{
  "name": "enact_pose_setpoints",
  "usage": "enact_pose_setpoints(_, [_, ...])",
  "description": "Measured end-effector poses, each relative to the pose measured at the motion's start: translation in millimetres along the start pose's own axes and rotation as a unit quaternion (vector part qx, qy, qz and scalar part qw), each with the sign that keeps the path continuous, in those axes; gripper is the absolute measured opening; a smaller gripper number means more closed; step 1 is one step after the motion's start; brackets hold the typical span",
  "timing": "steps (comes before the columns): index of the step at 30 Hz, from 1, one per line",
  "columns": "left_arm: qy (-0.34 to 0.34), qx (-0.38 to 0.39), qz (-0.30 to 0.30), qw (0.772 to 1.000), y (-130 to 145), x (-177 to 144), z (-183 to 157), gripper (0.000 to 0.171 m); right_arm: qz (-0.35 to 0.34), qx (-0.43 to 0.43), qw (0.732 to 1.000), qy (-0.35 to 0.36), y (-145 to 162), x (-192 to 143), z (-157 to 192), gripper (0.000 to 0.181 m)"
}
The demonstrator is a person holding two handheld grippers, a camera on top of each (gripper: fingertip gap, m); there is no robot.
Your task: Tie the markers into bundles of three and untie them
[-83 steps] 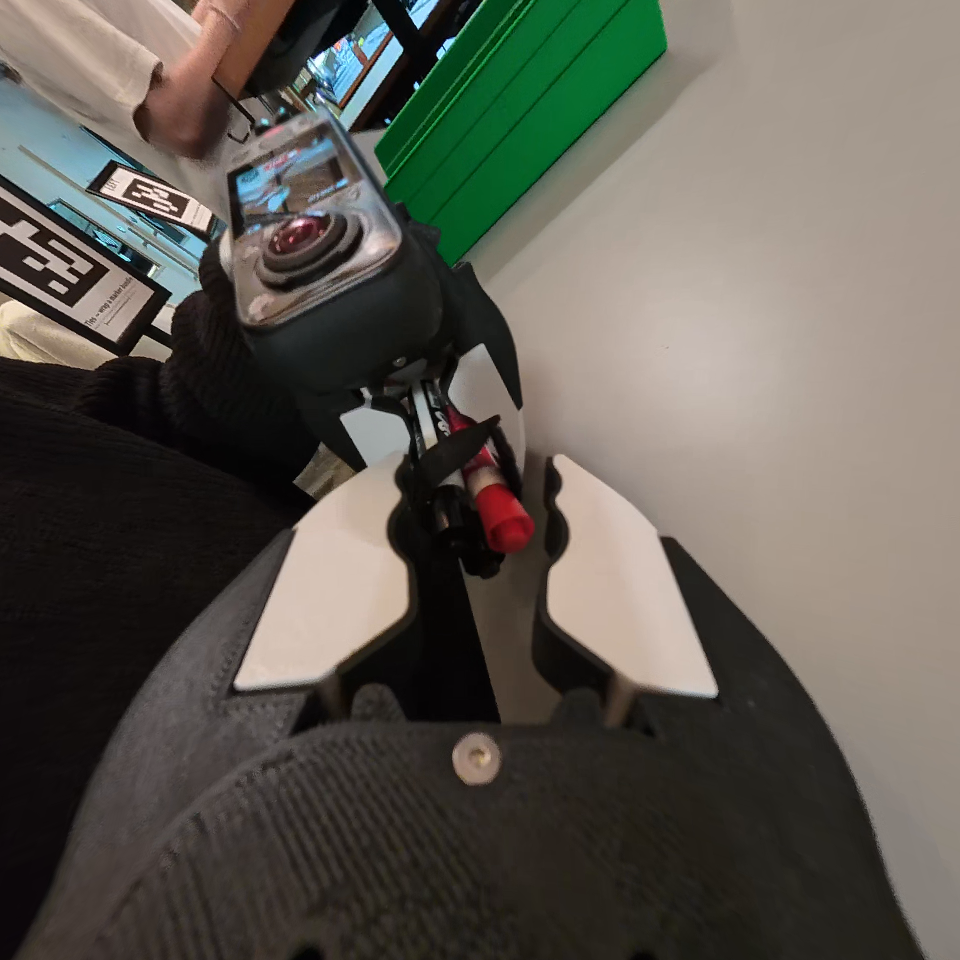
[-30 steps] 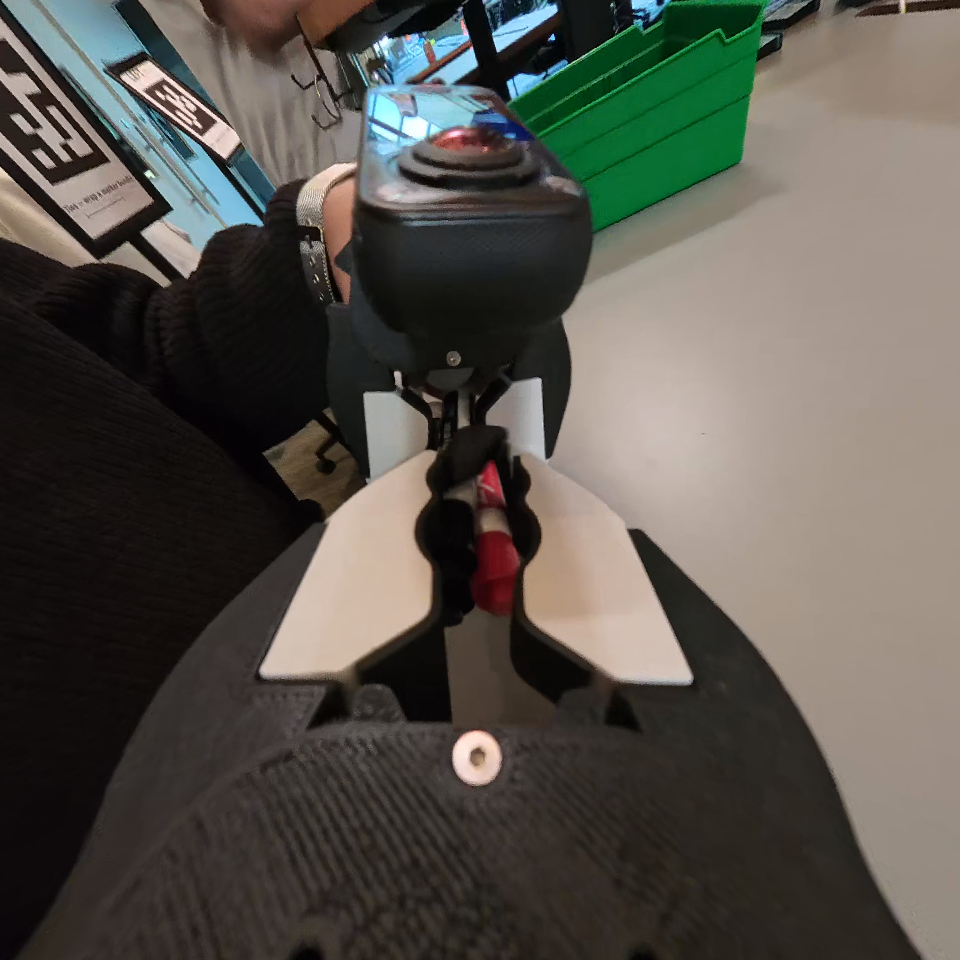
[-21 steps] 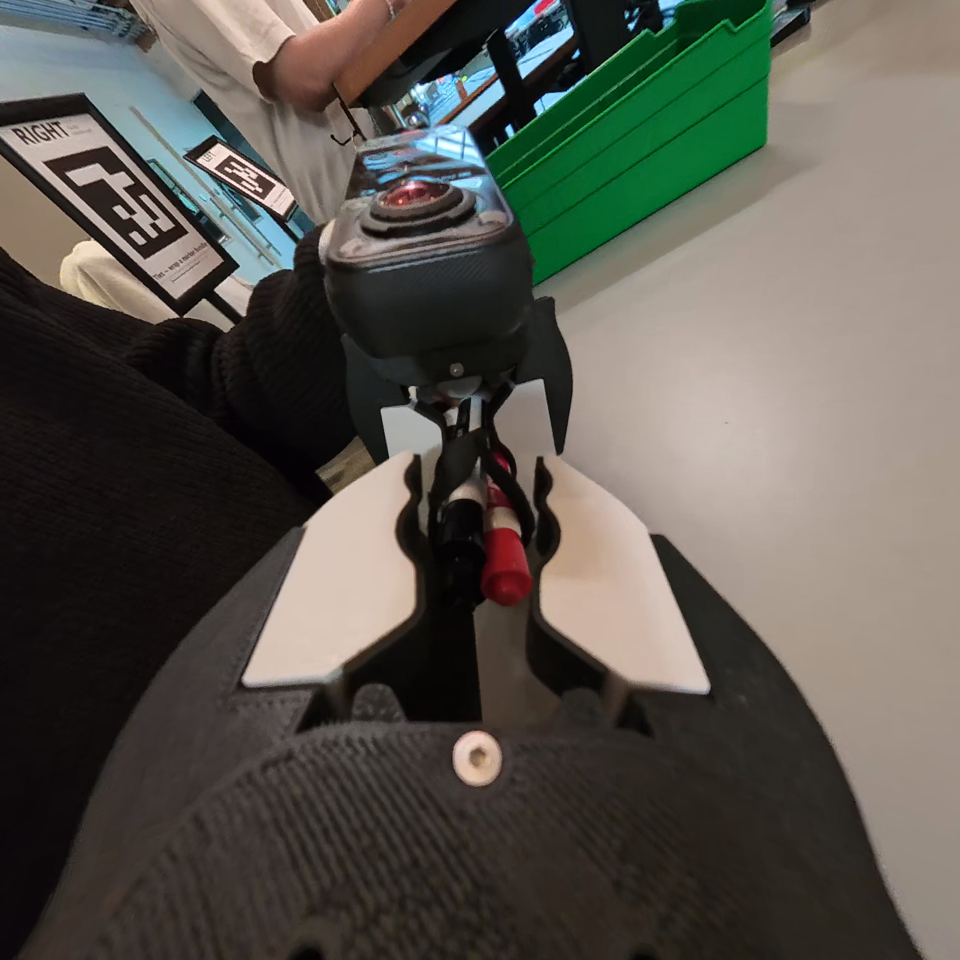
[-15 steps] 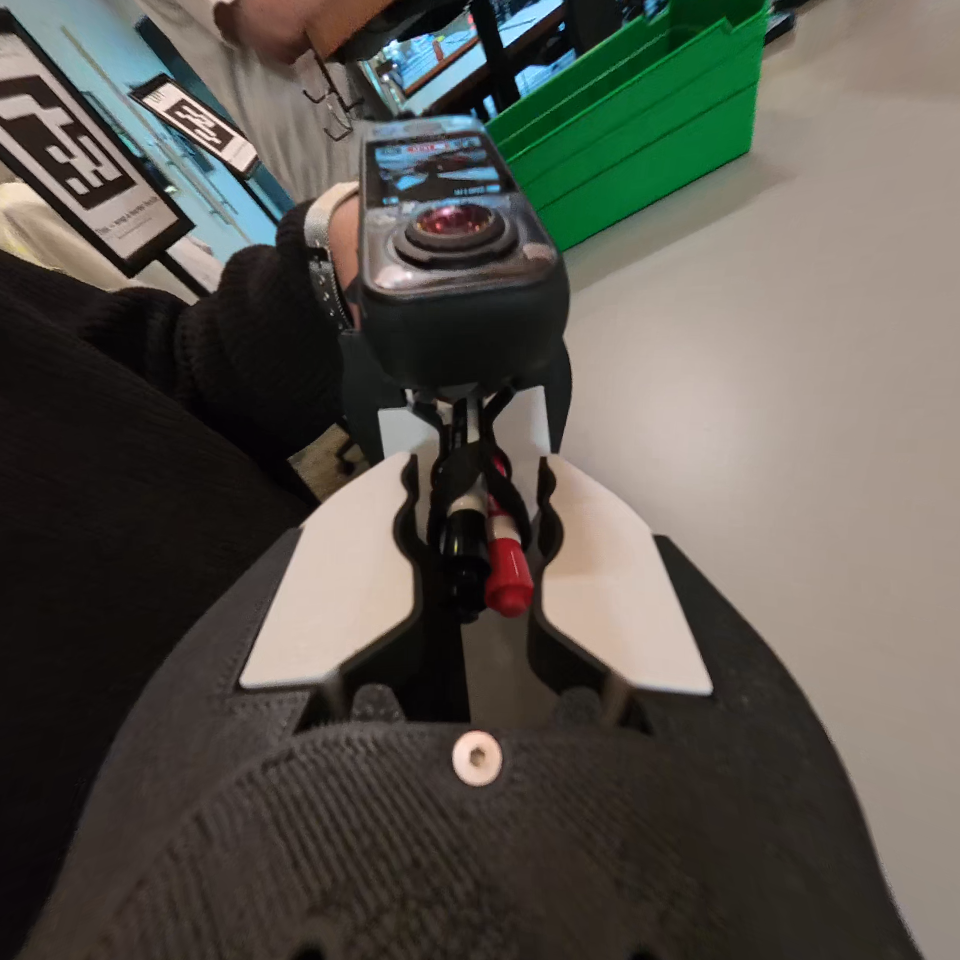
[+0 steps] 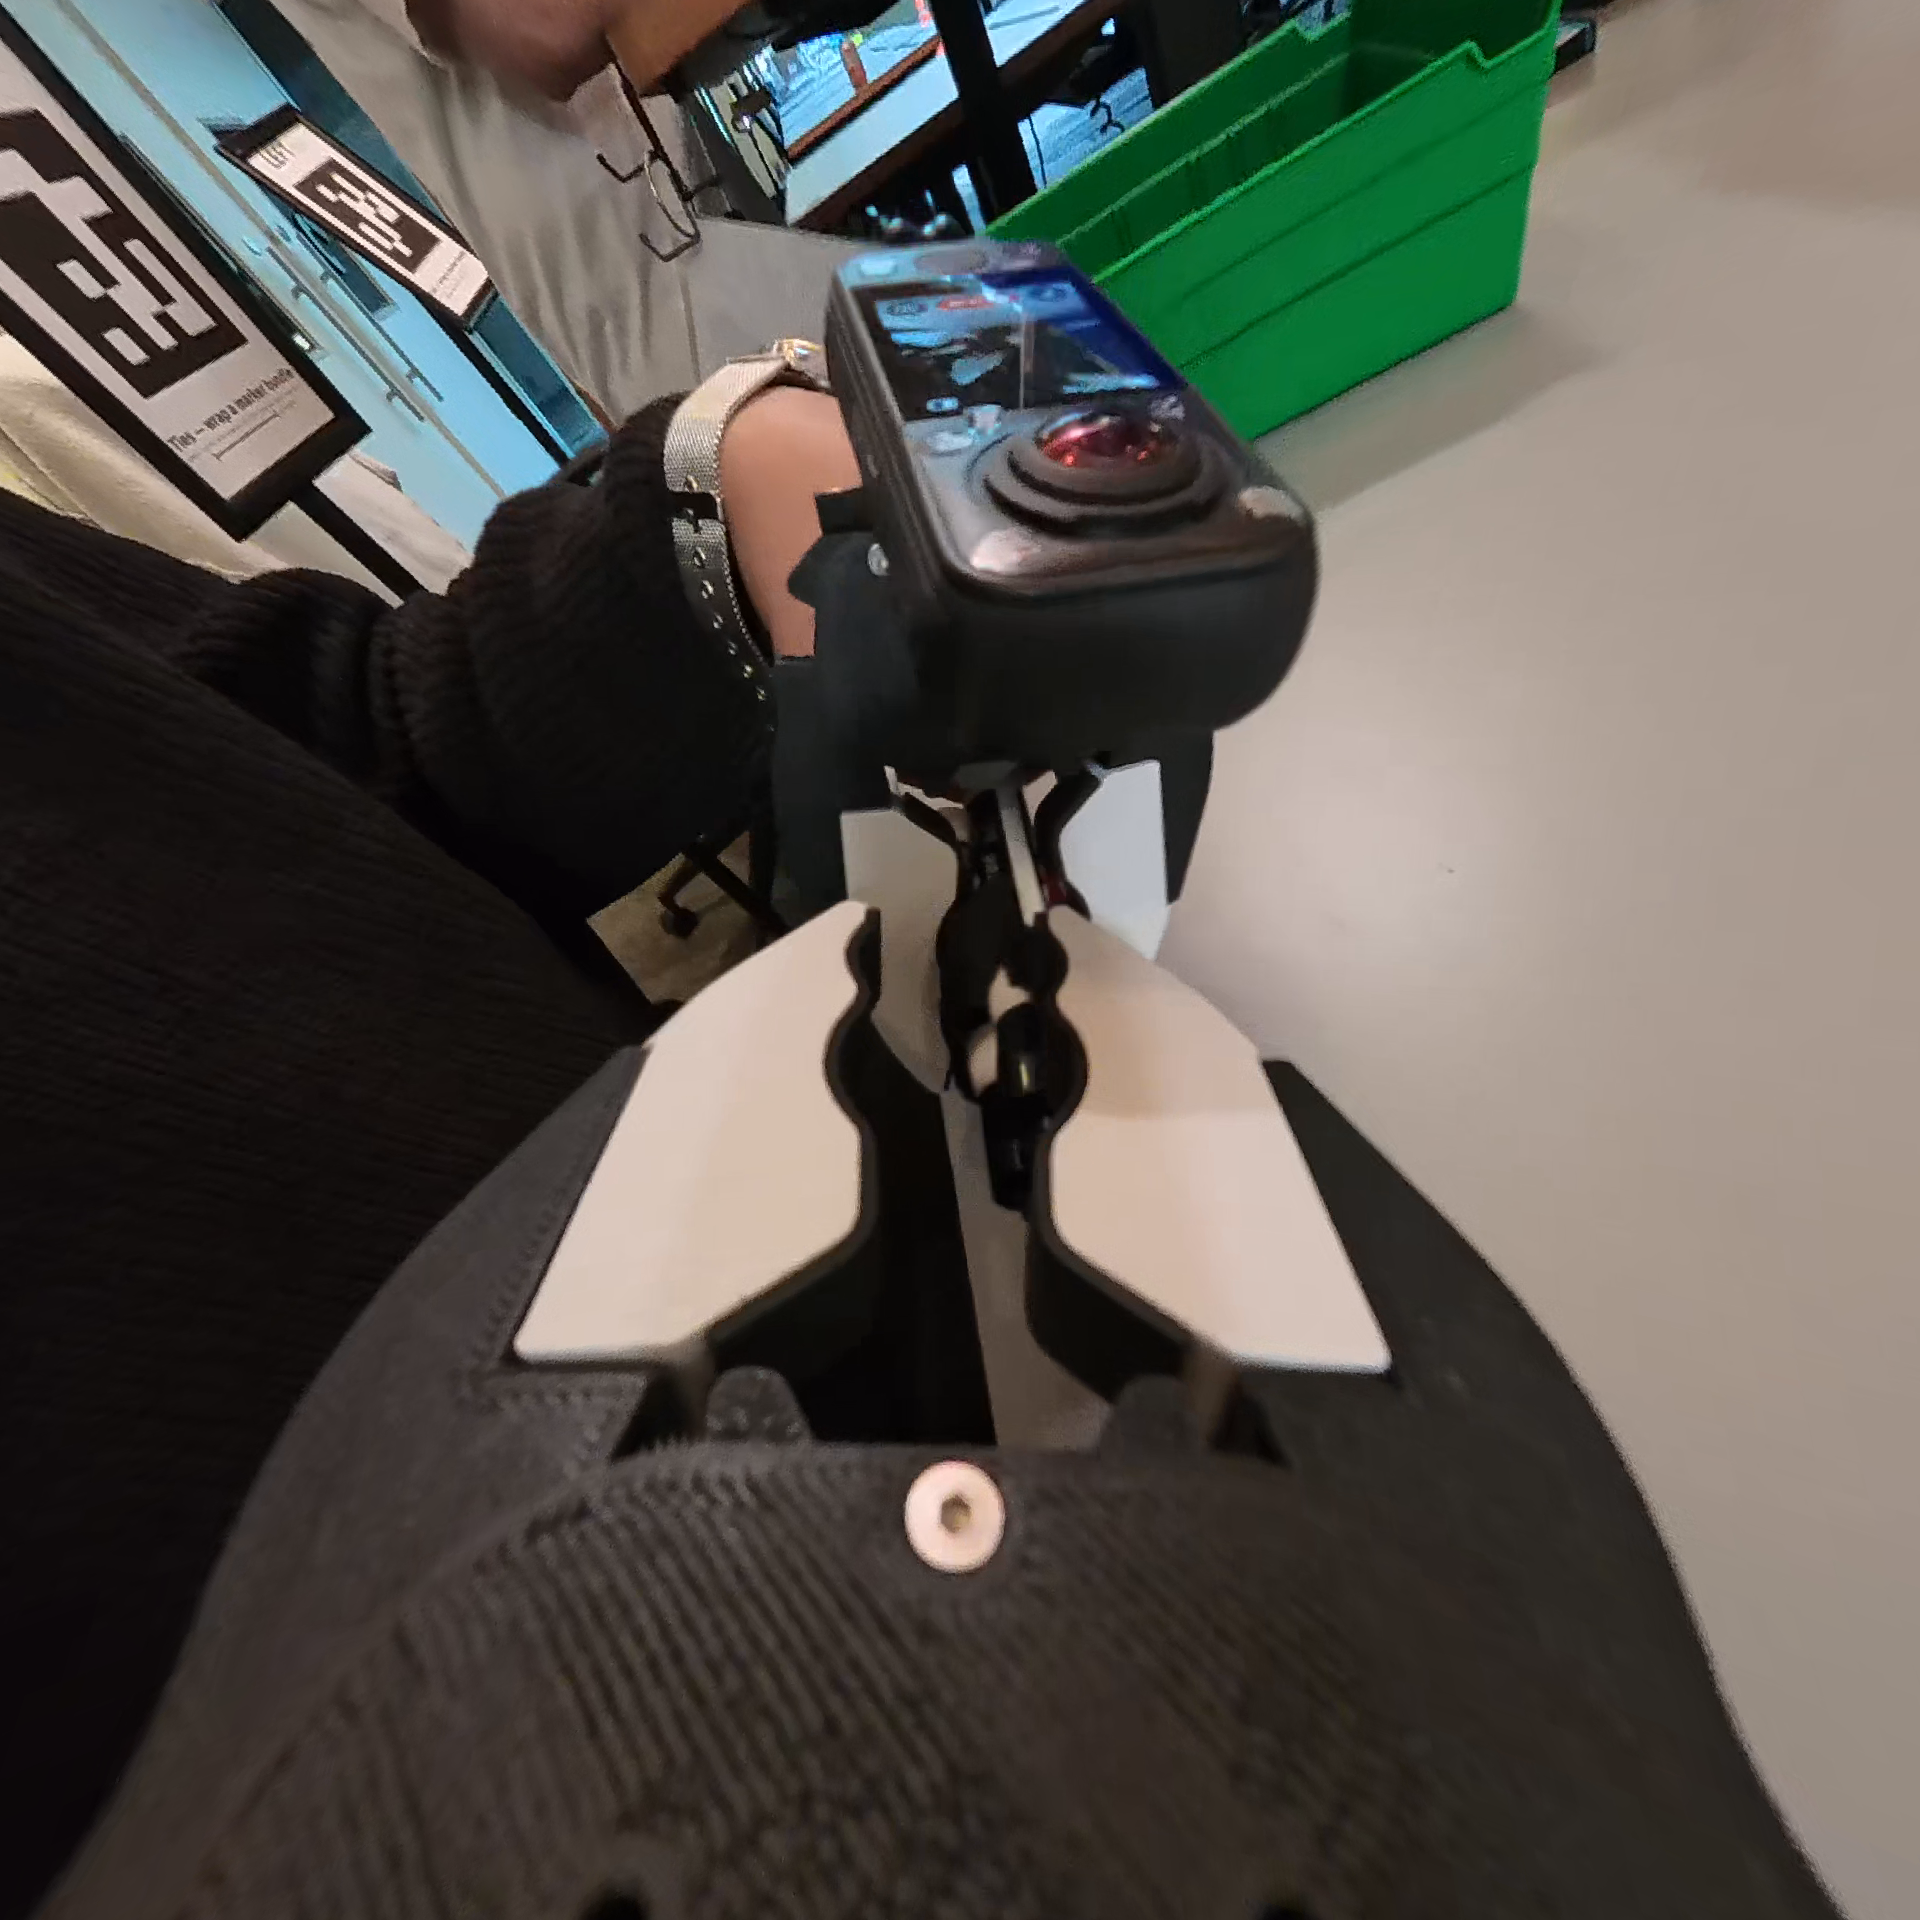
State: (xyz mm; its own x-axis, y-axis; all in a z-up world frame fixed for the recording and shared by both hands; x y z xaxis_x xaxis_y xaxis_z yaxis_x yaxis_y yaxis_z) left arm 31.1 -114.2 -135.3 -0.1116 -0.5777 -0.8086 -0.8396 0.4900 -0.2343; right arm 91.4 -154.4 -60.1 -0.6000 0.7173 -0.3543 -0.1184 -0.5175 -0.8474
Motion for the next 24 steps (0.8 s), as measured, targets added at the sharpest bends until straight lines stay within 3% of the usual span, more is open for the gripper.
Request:
enact_pose_setpoints(6, [0.000,-0.005,-0.005,1.000,1.5,-1.2,3.1,0.042,-0.035,-0.048,0.998,0.029,-12.7,-8.5,7.8,0.024])
enact_pose_setpoints(10, [-0.008,-0.014,-0.011,1.000,3.8,-3.8,7.8,0.043,-0.031,-0.078,0.995,0.055,-5.8,-5.7,15.3,0.016])
enact_pose_setpoints(14, [-0.009,-0.015,-0.024,1.000,2.8,-6.4,10.1,0.043,-0.014,-0.108,0.987,0.120,7.2,5.3,11.5,0.028])
enact_pose_setpoints(24, [-0.016,-0.008,-0.012,1.000,-0.5,-2.7,8.1,0.043,0.013,-0.122,0.981,0.151,14.0,20.7,5.3,0.038])
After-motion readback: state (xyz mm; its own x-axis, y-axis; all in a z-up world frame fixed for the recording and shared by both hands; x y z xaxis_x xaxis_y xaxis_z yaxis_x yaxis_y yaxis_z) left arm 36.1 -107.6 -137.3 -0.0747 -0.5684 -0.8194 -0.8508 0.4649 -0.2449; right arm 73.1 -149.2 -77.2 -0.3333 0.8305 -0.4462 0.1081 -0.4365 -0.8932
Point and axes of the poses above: each gripper's, where its closed fingertips meet, x out along the fingers, y out of its underside, z = x × y across the jaws, the point moved 4 cm from there along -x, back along the fingers, and after that the axes turned 9 degrees about y, right-handed, at the moved point
